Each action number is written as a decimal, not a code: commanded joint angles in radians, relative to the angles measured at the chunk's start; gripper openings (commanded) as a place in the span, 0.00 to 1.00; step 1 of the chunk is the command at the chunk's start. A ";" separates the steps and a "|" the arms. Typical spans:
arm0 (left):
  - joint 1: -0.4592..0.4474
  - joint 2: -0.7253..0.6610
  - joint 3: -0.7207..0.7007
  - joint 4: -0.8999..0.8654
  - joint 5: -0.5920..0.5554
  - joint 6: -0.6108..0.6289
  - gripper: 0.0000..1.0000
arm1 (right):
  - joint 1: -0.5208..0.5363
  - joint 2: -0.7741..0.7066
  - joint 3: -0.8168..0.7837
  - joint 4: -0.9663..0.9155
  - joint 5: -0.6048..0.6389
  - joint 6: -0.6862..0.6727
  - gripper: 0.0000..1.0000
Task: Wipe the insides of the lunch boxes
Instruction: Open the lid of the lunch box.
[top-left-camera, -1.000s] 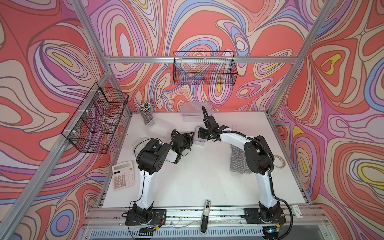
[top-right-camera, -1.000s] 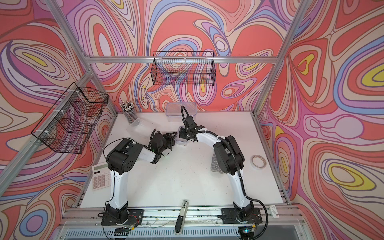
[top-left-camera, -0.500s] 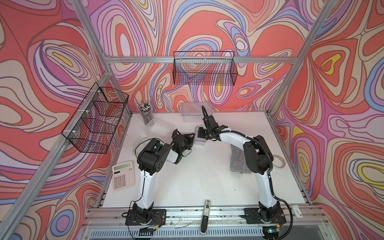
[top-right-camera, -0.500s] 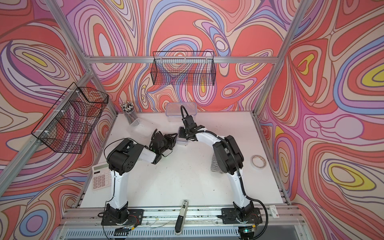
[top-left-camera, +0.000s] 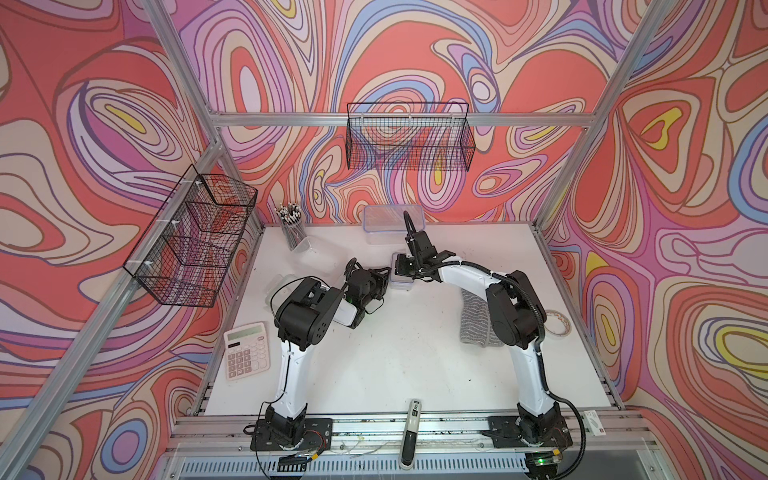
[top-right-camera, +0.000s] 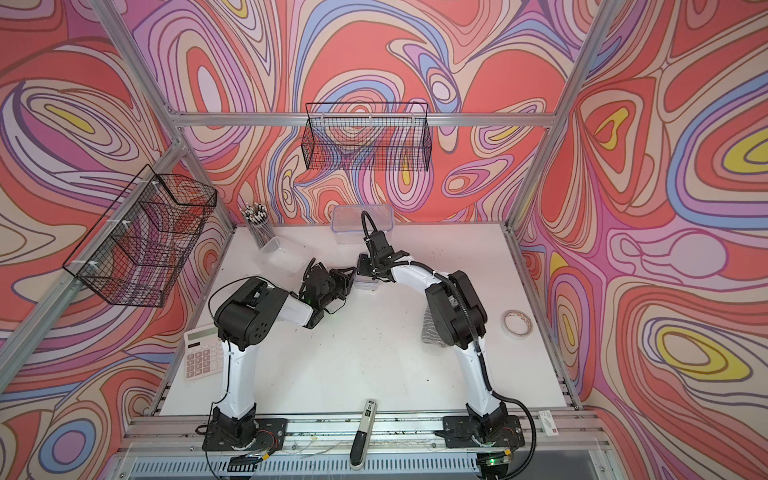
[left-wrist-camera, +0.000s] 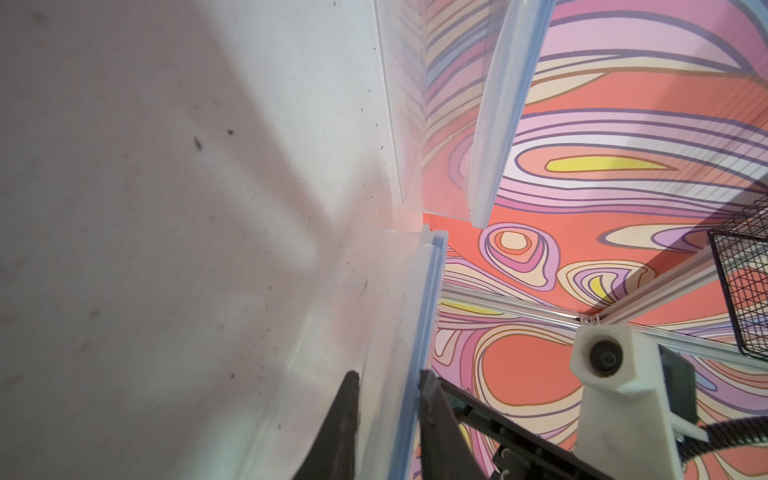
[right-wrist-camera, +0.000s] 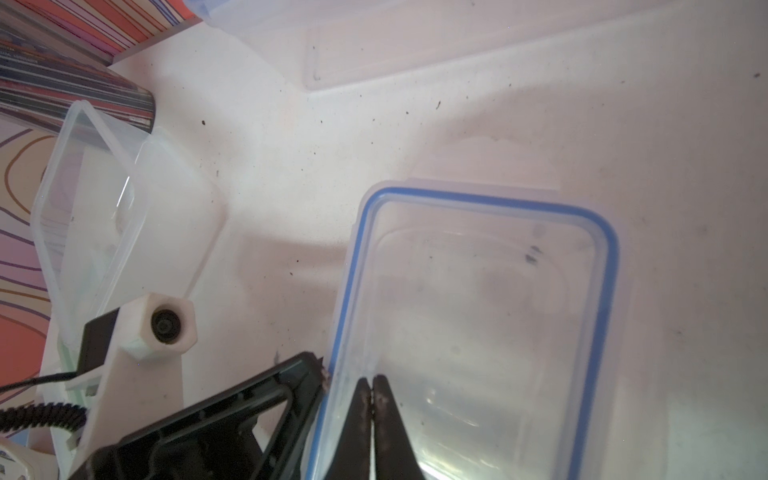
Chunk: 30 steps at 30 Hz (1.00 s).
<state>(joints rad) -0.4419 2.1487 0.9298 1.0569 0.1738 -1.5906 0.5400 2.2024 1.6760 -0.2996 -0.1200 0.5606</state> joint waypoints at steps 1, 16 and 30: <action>-0.020 -0.027 0.040 0.055 0.010 0.007 0.08 | 0.011 0.111 -0.077 -0.218 0.002 0.010 0.00; -0.022 -0.089 0.029 -0.015 -0.022 0.081 0.00 | 0.011 0.102 -0.103 -0.206 0.002 0.024 0.00; -0.021 -0.093 0.013 -0.012 -0.030 0.095 0.00 | 0.011 0.072 -0.066 -0.232 0.020 0.015 0.00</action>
<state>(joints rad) -0.4587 2.1086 0.9348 0.9916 0.1406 -1.4845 0.5404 2.1998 1.6588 -0.2516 -0.1284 0.5751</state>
